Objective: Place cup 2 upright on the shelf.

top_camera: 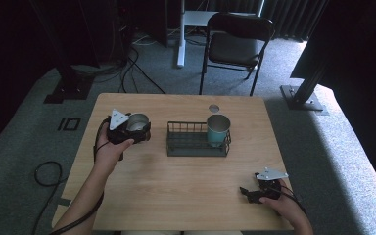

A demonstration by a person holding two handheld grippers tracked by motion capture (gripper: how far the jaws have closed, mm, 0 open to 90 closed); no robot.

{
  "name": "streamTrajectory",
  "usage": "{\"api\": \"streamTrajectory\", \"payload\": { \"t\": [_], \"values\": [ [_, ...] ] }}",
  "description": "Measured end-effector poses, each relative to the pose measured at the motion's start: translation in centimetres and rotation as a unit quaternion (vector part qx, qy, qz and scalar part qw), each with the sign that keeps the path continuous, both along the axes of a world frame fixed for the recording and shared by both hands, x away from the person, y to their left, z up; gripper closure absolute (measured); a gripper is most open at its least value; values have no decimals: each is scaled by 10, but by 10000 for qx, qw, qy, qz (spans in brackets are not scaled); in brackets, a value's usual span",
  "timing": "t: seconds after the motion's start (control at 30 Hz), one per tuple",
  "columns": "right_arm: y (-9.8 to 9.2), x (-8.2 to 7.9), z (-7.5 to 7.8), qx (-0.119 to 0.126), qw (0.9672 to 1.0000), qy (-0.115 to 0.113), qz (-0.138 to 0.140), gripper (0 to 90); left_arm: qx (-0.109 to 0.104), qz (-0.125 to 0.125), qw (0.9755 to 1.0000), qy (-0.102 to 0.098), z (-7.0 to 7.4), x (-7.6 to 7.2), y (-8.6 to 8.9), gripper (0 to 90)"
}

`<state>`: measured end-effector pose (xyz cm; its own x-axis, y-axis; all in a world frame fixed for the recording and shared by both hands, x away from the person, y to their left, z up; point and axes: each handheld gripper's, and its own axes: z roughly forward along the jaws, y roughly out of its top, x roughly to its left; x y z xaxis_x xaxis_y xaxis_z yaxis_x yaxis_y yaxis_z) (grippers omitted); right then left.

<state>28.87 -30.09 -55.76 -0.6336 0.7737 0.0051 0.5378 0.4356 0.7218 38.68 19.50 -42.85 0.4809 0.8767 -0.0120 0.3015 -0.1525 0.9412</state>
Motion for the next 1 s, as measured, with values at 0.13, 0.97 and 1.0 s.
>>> {"api": "streamTrajectory", "payload": {
  "t": [0.13, 0.97, 1.0],
  "values": [
    [0, 0, 0, -1, 10000, 0, 1, 106, -14, -84, 9999, -76, 8, 3, -9, 140],
    [0, 0, 0, 0, 10000, 1, 1, 107, 17, -580, 9981, -214, 23, 20, -68, 140],
    [0, 0, 0, -1, 10000, 1, 1, 107, 22, -652, 9977, -208, 23, 22, -74, 140]
  ]
}}
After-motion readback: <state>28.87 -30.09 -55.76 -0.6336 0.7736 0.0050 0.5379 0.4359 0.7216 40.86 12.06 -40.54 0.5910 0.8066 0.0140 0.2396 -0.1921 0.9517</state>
